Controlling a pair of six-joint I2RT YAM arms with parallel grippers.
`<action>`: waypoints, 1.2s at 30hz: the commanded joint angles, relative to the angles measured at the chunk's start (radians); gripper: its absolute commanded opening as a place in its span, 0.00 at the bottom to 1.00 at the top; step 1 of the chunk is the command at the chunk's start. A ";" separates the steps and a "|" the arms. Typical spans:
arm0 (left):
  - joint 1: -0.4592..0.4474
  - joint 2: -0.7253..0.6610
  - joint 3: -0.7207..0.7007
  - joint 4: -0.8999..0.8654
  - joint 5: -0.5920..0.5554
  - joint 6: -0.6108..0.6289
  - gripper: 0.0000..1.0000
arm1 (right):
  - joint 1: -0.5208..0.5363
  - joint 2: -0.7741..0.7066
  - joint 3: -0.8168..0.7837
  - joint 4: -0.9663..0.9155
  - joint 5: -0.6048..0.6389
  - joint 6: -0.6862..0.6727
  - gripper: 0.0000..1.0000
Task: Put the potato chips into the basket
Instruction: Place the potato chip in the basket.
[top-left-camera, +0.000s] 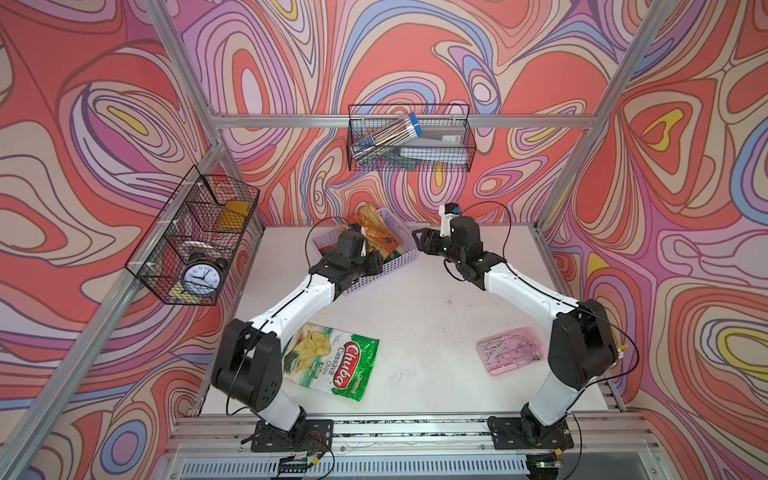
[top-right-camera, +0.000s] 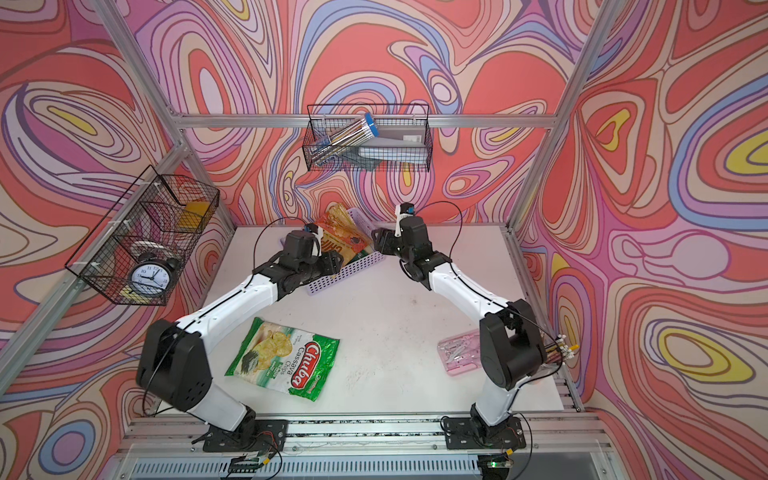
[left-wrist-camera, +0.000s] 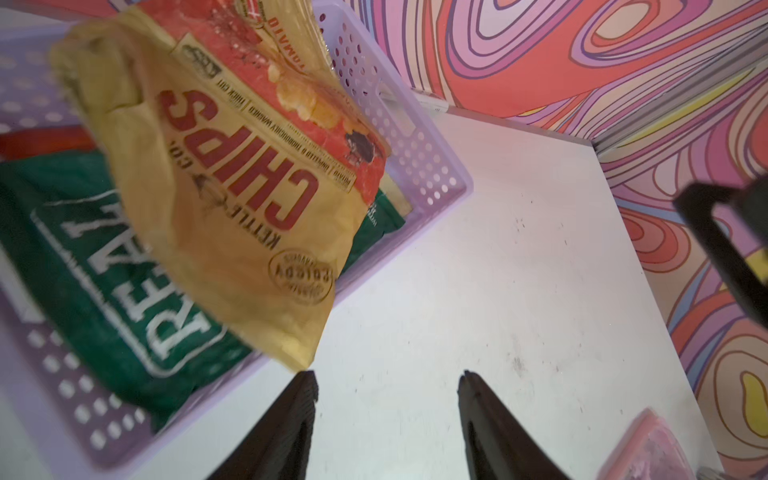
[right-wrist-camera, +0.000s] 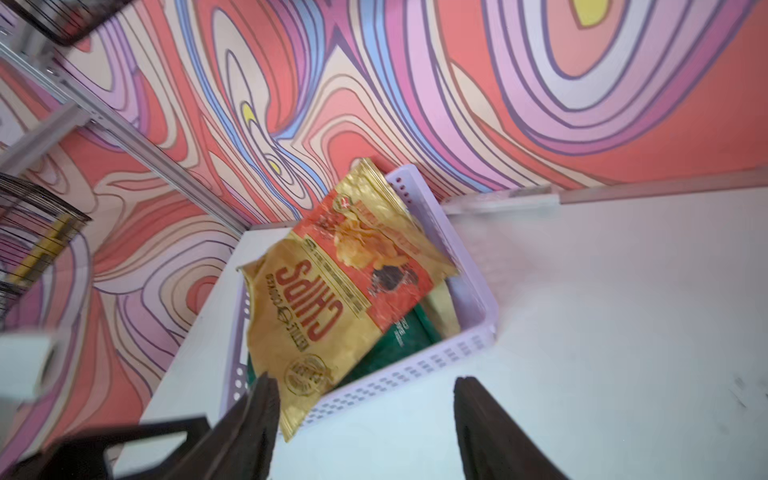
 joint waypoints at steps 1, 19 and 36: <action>0.001 0.158 0.167 0.029 -0.033 0.038 0.62 | 0.003 -0.054 -0.055 -0.061 0.059 -0.067 0.69; 0.202 0.387 0.221 -0.147 0.005 0.185 0.61 | -0.002 -0.040 -0.089 -0.062 0.001 -0.046 0.69; 0.221 0.120 0.105 -0.109 0.039 0.126 0.59 | 0.001 0.001 -0.067 -0.133 -0.110 -0.039 0.68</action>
